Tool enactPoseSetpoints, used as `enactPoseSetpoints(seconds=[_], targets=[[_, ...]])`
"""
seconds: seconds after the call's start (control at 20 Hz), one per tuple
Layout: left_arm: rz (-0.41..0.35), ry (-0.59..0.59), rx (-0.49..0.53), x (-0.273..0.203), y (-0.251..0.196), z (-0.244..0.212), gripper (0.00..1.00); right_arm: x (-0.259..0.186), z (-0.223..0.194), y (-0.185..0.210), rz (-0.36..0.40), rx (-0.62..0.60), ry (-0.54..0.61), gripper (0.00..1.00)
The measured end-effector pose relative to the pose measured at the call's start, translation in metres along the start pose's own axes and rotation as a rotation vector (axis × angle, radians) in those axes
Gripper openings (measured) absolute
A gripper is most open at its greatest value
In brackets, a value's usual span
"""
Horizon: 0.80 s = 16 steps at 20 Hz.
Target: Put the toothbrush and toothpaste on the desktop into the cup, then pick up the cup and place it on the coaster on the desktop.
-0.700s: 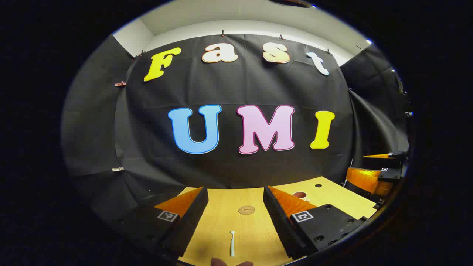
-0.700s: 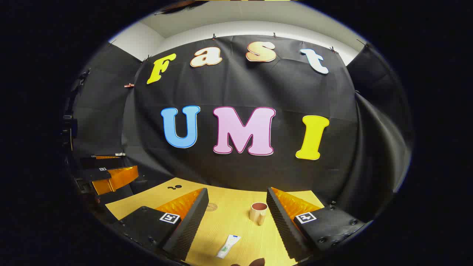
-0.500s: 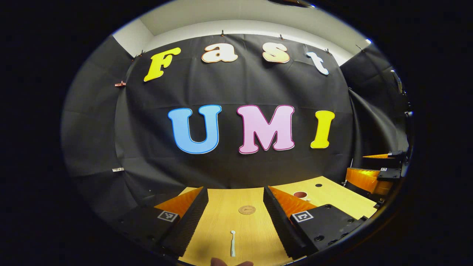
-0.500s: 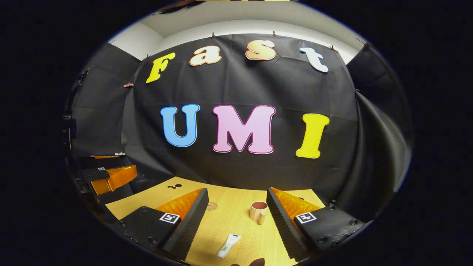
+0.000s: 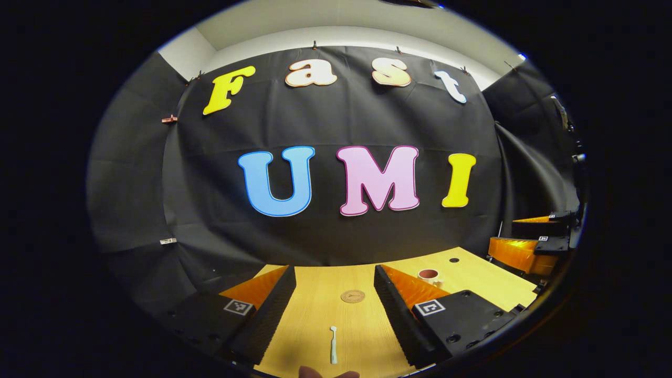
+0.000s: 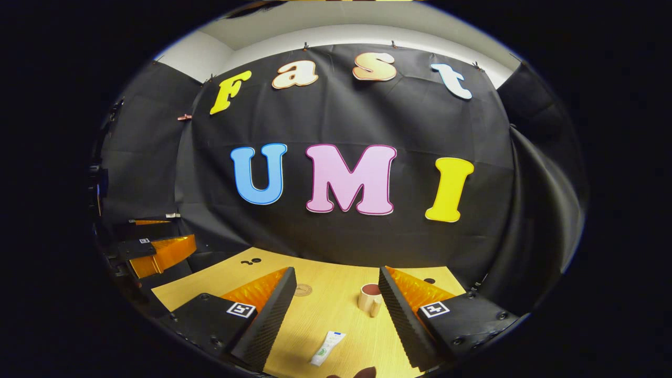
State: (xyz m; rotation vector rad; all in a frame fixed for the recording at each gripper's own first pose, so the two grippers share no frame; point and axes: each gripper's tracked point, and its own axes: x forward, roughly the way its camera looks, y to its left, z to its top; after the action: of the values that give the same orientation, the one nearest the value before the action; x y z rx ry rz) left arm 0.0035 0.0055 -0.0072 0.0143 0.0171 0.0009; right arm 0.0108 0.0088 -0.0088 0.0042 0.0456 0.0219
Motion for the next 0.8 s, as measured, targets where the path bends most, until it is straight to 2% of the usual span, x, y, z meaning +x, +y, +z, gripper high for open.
enactPoseSetpoints(seconds=[0.15, 0.35, 0.5, 0.6, 0.8], targets=[[0.001, 0.003, -0.002, 0.001, 0.003, -0.002, 0.96, 0.008, -0.012, 0.002, 0.007, 0.018, 0.065, 0.97], [0.002, 0.003, -0.004, 0.003, 0.008, -0.005, 0.96, 0.022, -0.046, 0.003, 0.025, 0.082, 0.245, 0.97], [0.002, 0.009, -0.007, 0.005, 0.014, -0.012, 0.93, 0.034, -0.089, -0.002, 0.011, 0.089, 0.420, 0.97], [0.003, 0.018, -0.014, 0.007, 0.019, -0.018, 0.96, 0.044, -0.122, -0.001, 0.006, 0.102, 0.544, 0.97], [0.002, 0.042, -0.025, 0.013, 0.031, -0.032, 0.96, 0.055, -0.189, 0.006, -0.002, 0.194, 0.806, 0.99]])
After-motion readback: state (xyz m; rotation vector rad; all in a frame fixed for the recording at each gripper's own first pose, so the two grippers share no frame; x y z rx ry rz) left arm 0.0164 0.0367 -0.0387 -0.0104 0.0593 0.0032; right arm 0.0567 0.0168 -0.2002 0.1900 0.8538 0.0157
